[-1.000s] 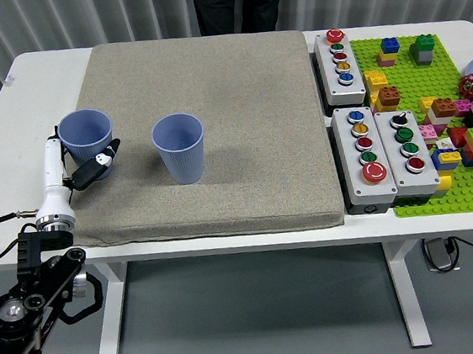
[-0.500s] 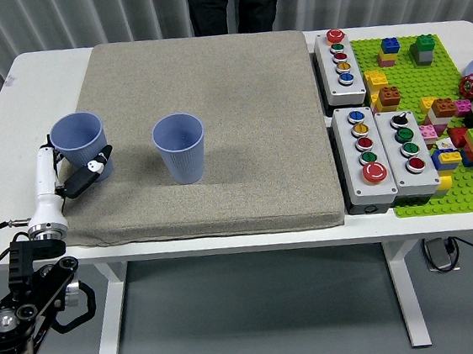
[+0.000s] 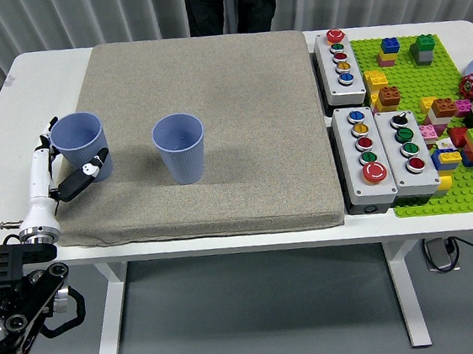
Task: Pick cup pour cup place
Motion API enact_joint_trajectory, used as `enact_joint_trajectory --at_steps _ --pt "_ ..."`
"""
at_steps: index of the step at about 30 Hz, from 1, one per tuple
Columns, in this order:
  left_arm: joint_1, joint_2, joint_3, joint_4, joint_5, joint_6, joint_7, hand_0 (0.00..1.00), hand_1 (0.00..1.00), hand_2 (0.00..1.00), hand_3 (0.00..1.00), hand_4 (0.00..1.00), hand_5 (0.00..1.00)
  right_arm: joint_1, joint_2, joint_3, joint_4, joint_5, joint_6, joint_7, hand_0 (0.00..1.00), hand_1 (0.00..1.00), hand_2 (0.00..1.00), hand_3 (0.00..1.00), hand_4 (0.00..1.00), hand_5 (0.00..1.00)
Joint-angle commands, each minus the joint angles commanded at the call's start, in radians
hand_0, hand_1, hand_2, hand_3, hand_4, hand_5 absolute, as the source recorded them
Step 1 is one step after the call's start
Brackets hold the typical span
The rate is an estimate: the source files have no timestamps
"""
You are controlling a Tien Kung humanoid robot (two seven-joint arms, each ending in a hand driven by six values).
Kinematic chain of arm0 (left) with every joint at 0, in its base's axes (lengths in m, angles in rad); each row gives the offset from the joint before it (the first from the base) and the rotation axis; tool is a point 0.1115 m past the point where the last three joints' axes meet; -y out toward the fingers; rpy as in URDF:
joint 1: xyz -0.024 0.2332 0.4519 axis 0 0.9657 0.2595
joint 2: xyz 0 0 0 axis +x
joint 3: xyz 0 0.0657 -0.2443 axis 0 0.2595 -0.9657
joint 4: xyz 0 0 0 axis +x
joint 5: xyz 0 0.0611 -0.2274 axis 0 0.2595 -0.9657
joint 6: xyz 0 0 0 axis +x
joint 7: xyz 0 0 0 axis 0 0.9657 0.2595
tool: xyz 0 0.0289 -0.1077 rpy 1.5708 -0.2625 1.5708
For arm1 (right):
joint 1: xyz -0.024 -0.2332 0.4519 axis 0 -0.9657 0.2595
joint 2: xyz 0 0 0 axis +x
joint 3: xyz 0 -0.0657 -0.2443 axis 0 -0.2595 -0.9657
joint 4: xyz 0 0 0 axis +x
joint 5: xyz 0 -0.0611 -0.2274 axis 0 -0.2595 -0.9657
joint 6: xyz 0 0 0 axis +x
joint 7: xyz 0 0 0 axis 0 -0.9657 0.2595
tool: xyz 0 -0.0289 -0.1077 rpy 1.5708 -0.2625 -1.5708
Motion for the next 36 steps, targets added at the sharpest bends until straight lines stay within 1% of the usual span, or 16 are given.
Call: enact_joint_trajectory --at_steps 9,10,13,15,16,21,22,30,34,36 --pt "0.012 0.004 -0.021 -0.011 0.015 -0.021 0.009 0.883 0.945 0.998 0.998 0.998 0.433 0.003 -0.001 0.002 -0.001 0.000 0.001 0.001 0.681 0.628 0.583 0.570 0.002 0.155" --pt "0.015 0.005 -0.023 -0.013 0.017 -0.026 0.009 0.902 0.963 0.998 0.998 0.998 0.470 0.003 -0.001 0.002 -0.001 0.001 0.001 0.001 0.680 0.628 0.583 0.570 0.002 0.153" --pt "0.024 0.004 -0.036 -0.019 0.024 -0.058 0.005 0.902 0.963 0.998 0.998 0.998 0.470 0.003 -0.001 0.001 -0.001 0.002 0.002 0.001 0.680 0.628 0.583 0.570 0.002 0.153" --pt "0.028 0.003 -0.042 -0.024 0.027 -0.069 0.001 0.902 0.963 0.998 0.998 0.998 0.470 0.002 -0.001 0.002 -0.001 0.000 0.002 0.000 0.680 0.628 0.583 0.570 0.002 0.153" --pt "0.031 0.004 -0.043 -0.031 0.027 -0.072 0.000 0.923 0.990 0.998 0.998 0.998 0.486 0.002 -0.001 0.003 -0.001 -0.002 0.003 0.000 0.680 0.628 0.582 0.570 0.002 0.152" --pt "0.045 0.007 -0.048 -0.060 0.033 -0.075 0.000 0.923 0.990 0.998 0.998 0.998 0.486 -0.001 -0.001 0.005 0.000 -0.006 0.004 -0.001 0.680 0.628 0.582 0.570 0.002 0.152" --pt "0.048 0.007 -0.054 -0.064 0.035 -0.075 0.001 0.932 0.993 0.998 0.998 0.998 0.517 -0.003 -0.001 0.006 0.000 -0.007 0.005 -0.001 0.681 0.628 0.582 0.570 0.002 0.152" --pt "0.064 0.012 -0.085 -0.061 0.046 -0.078 0.002 0.935 0.994 0.998 0.998 0.998 0.523 -0.007 -0.002 0.007 0.000 -0.013 0.008 -0.002 0.680 0.628 0.582 0.570 0.002 0.153" --pt "0.088 0.023 -0.103 -0.084 0.048 -0.081 0.002 0.936 0.988 0.998 0.998 0.998 0.522 -0.011 -0.001 0.010 0.000 -0.016 0.009 -0.005 0.680 0.628 0.582 0.570 0.002 0.150" --pt "0.106 0.036 -0.113 -0.103 0.050 -0.083 0.005 0.936 0.988 0.998 0.998 0.998 0.522 -0.013 0.001 0.019 0.002 -0.023 0.008 -0.007 0.680 0.628 0.582 0.570 0.002 0.150"
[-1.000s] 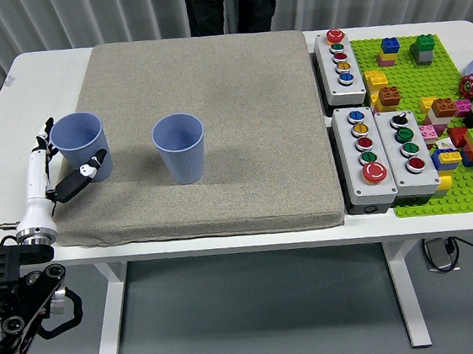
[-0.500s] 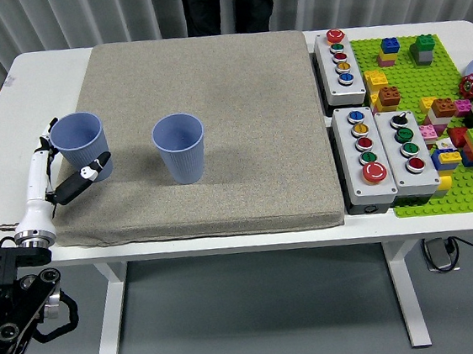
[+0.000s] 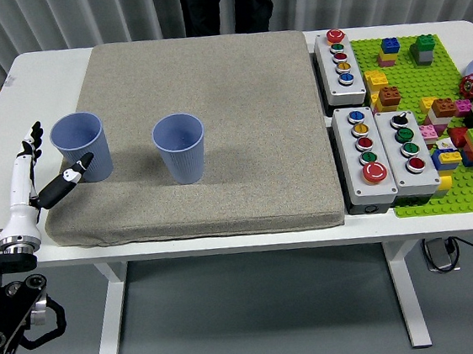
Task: Pick cup pour cup place
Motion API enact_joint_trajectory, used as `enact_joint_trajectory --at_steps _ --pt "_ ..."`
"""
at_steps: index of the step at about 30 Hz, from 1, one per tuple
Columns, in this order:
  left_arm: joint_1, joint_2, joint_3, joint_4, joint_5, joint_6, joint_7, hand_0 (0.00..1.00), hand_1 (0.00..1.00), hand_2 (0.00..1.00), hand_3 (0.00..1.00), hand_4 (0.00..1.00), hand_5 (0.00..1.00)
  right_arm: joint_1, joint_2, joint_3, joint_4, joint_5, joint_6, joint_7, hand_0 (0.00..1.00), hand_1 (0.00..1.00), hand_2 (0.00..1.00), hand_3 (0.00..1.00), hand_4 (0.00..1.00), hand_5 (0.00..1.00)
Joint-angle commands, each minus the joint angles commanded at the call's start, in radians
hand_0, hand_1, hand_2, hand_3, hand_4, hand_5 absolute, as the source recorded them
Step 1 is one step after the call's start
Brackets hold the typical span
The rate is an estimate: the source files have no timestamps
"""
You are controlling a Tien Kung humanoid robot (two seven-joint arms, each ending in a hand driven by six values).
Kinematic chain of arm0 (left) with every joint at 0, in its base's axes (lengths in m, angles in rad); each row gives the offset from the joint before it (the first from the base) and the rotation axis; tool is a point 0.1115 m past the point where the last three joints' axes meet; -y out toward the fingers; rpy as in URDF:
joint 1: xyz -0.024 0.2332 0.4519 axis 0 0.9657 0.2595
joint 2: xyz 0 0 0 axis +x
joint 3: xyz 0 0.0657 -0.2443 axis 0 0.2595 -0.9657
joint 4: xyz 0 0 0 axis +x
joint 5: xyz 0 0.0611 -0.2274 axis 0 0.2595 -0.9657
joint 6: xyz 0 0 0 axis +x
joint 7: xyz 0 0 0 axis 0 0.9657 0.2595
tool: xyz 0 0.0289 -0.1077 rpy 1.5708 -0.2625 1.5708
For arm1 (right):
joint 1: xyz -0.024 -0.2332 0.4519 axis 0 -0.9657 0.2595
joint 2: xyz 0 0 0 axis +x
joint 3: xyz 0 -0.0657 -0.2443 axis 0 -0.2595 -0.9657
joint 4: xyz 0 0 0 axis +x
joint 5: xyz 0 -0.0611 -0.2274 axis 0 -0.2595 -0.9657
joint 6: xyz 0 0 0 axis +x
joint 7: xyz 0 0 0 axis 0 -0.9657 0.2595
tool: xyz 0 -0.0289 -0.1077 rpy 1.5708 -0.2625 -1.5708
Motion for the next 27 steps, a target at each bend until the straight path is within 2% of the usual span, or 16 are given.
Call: enact_joint_trajectory --at_steps 3,5,15,16,21,27 --pt "0.013 0.012 -0.009 -0.016 -0.003 -0.003 0.003 0.936 0.988 0.998 0.998 0.998 0.522 -0.002 0.000 0.004 0.000 -0.002 0.000 0.000 0.680 0.628 0.582 0.570 0.002 0.150" --pt "0.029 0.025 -0.013 -0.048 -0.004 -0.007 0.005 0.939 0.988 0.998 0.998 0.998 0.548 -0.002 0.001 0.001 0.000 0.005 -0.004 0.002 0.681 0.628 0.582 0.570 0.002 0.150" --pt "0.048 0.047 -0.014 -0.174 -0.002 -0.005 0.021 0.941 0.986 0.998 0.998 0.998 0.556 -0.008 0.007 -0.024 0.001 0.043 -0.025 0.012 0.681 0.628 0.582 0.569 0.002 0.158" --pt "0.045 0.048 -0.014 -0.178 -0.005 -0.004 0.021 0.937 0.971 0.998 0.998 0.998 0.584 -0.008 0.007 -0.027 0.001 0.046 -0.027 0.013 0.680 0.628 0.582 0.569 0.002 0.154" --pt "0.019 0.050 -0.012 -0.184 -0.020 0.017 0.019 0.937 0.971 0.998 0.998 0.998 0.584 -0.007 0.008 -0.046 0.001 0.071 -0.035 0.020 0.680 0.628 0.582 0.569 0.002 0.154" --pt "-0.035 0.067 -0.021 -0.173 -0.036 0.020 0.020 0.930 0.952 0.998 0.998 0.998 0.591 -0.005 0.005 -0.054 0.001 0.085 -0.040 0.031 0.681 0.628 0.582 0.568 0.002 0.151"
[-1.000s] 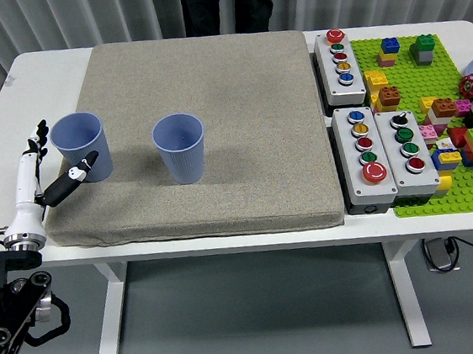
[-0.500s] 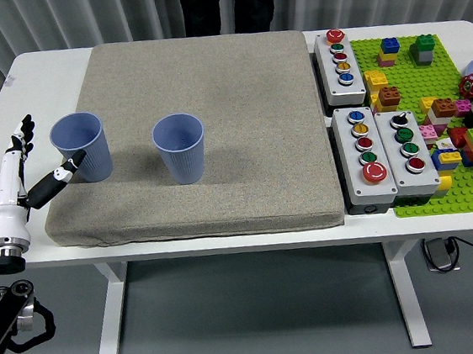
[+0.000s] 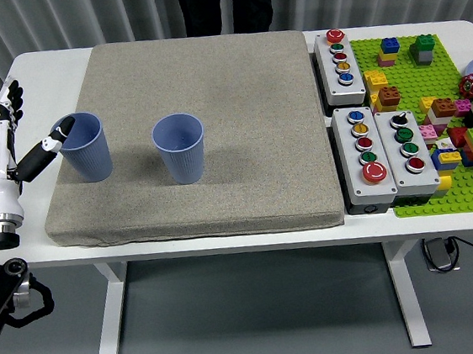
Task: Pick cup pour cup place
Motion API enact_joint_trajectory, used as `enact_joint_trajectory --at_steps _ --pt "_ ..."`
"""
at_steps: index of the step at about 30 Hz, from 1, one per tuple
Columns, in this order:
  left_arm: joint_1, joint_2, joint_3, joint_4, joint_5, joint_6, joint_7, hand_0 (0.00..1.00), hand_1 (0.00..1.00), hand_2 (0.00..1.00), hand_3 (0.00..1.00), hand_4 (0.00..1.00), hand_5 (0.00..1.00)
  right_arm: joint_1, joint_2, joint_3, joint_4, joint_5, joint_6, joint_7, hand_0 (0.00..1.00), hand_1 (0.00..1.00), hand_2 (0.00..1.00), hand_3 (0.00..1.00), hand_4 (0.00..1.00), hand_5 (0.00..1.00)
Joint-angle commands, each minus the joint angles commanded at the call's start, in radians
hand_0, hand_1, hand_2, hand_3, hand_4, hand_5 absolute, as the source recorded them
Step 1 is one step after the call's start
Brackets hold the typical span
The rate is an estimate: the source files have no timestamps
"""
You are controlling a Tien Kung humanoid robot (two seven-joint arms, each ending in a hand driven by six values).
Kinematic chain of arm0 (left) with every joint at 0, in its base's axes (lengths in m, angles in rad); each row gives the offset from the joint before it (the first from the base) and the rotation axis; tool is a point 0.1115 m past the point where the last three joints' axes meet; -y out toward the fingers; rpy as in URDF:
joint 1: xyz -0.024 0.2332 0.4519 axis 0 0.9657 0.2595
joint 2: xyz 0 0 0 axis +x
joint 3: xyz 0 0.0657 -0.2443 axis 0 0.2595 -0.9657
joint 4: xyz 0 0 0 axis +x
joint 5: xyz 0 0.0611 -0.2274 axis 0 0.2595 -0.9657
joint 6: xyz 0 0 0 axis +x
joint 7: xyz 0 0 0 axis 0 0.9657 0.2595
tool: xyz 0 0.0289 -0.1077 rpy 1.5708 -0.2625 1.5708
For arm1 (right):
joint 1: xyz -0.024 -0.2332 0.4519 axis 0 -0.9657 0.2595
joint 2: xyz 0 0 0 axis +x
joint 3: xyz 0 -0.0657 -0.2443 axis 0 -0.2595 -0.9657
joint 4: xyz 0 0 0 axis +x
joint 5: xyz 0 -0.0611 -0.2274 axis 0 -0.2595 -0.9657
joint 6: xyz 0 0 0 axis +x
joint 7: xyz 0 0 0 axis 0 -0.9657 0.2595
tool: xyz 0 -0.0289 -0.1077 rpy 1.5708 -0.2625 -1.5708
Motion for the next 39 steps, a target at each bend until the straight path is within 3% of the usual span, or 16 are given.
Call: enact_joint_trajectory --at_steps 5,12,17,20,25,29,34,39 --pt "-0.050 0.011 -0.013 0.020 -0.015 -0.002 -0.003 0.925 0.943 0.998 0.998 0.998 0.604 0.004 -0.002 -0.001 -0.001 0.003 -0.003 0.004 0.681 0.628 0.582 0.568 0.002 0.146" --pt "-0.165 0.036 -0.012 0.090 -0.115 -0.028 -0.008 0.911 0.924 0.998 0.998 0.998 0.609 0.010 -0.004 -0.004 -0.002 0.023 -0.006 0.010 0.681 0.628 0.582 0.568 0.002 0.140" --pt "-0.292 0.052 -0.025 0.185 -0.285 -0.078 -0.020 0.874 0.887 0.998 0.998 0.998 0.623 0.013 -0.005 -0.016 -0.003 0.043 -0.014 0.014 0.681 0.628 0.583 0.570 0.002 0.145" --pt "-0.362 0.071 -0.034 0.249 -0.405 -0.147 -0.014 0.868 0.878 0.994 0.998 0.998 0.646 0.012 -0.005 -0.019 -0.003 0.045 -0.016 0.014 0.681 0.628 0.586 0.572 0.002 0.151" --pt "-0.457 0.096 -0.056 0.353 -0.612 -0.207 -0.014 0.860 0.871 0.994 0.998 0.998 0.666 0.010 -0.005 -0.023 -0.002 0.048 -0.018 0.013 0.681 0.627 0.587 0.573 0.002 0.156" --pt "-0.512 0.119 -0.050 0.424 -0.772 -0.273 0.000 0.860 0.871 0.994 0.998 0.998 0.666 0.009 -0.006 -0.028 -0.002 0.056 -0.021 0.013 0.681 0.627 0.587 0.573 0.002 0.156" --pt "-0.571 0.136 -0.029 0.510 -0.969 -0.315 0.007 0.858 0.868 0.992 0.998 0.998 0.682 0.008 -0.007 -0.042 -0.004 0.073 -0.019 0.014 0.681 0.627 0.588 0.574 0.002 0.162" --pt "-0.602 0.141 -0.026 0.542 -1.029 -0.327 0.008 0.858 0.866 0.991 0.998 0.998 0.686 0.008 -0.015 -0.089 -0.009 0.125 -0.015 0.023 0.681 0.628 0.588 0.575 0.002 0.186"
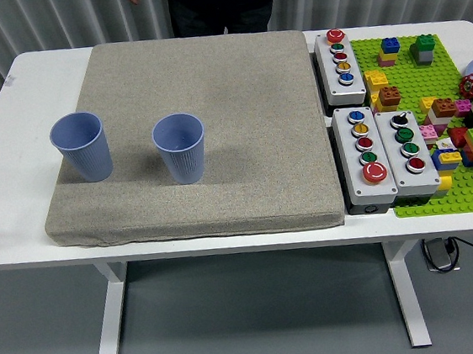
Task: Pick cup pour cup place
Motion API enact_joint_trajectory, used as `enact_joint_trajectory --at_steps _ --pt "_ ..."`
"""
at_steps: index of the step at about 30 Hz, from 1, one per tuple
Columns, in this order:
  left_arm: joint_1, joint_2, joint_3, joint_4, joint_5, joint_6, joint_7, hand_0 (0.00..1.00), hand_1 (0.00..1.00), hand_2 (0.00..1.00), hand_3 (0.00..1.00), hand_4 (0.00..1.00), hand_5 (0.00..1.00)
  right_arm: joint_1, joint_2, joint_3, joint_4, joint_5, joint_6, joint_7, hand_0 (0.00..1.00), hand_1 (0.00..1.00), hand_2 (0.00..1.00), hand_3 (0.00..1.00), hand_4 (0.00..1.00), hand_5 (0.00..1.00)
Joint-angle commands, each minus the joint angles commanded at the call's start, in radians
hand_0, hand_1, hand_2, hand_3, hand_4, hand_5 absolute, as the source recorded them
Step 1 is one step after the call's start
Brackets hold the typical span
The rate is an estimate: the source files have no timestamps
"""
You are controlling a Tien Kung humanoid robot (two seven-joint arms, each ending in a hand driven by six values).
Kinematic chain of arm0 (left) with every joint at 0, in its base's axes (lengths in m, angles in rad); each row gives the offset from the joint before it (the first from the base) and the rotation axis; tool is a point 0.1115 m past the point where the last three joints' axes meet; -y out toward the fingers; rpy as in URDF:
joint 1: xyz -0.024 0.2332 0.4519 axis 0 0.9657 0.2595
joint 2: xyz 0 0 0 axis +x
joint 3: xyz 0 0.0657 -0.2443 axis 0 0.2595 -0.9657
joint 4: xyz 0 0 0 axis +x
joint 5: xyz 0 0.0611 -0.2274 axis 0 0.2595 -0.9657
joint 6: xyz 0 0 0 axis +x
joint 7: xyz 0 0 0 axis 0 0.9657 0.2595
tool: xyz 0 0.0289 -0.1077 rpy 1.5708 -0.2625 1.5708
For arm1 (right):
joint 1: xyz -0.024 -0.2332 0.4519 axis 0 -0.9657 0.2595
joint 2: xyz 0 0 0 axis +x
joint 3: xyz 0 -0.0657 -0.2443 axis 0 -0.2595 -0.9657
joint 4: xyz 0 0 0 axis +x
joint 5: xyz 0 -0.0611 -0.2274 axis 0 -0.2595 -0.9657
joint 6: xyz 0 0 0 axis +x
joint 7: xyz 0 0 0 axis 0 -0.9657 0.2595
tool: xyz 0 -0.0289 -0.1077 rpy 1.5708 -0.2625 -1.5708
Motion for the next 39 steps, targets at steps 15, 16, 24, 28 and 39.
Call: enact_joint_trajectory --at_steps 15,16,24,28,39 --pt "-0.037 0.009 0.002 0.023 0.036 0.008 0.006 0.857 0.865 0.989 0.998 0.998 0.710 -0.024 -0.022 -0.059 0.000 0.115 0.016 0.033 0.681 0.628 0.588 0.581 0.002 0.221" --pt "-0.038 0.009 0.001 0.022 0.042 0.009 0.006 0.859 0.866 0.989 0.998 0.998 0.712 -0.025 -0.023 -0.057 0.000 0.113 0.017 0.032 0.681 0.628 0.589 0.580 0.002 0.217" --pt "-0.045 0.014 -0.011 0.025 0.059 0.013 0.007 0.858 0.867 0.990 0.998 0.998 0.728 -0.036 -0.025 -0.010 0.000 0.074 0.036 0.017 0.681 0.628 0.589 0.580 0.002 0.231" --pt "-0.044 0.015 -0.017 0.028 0.060 0.014 0.007 0.858 0.866 0.989 0.998 0.997 0.731 -0.033 -0.023 0.009 0.000 0.052 0.035 0.013 0.682 0.629 0.589 0.579 0.002 0.254" --pt "-0.024 0.016 -0.050 0.001 0.095 0.019 0.008 0.858 0.866 0.988 0.998 0.992 0.735 -0.028 -0.014 0.053 0.000 -0.002 0.032 0.006 0.681 0.629 0.589 0.579 0.002 0.287"
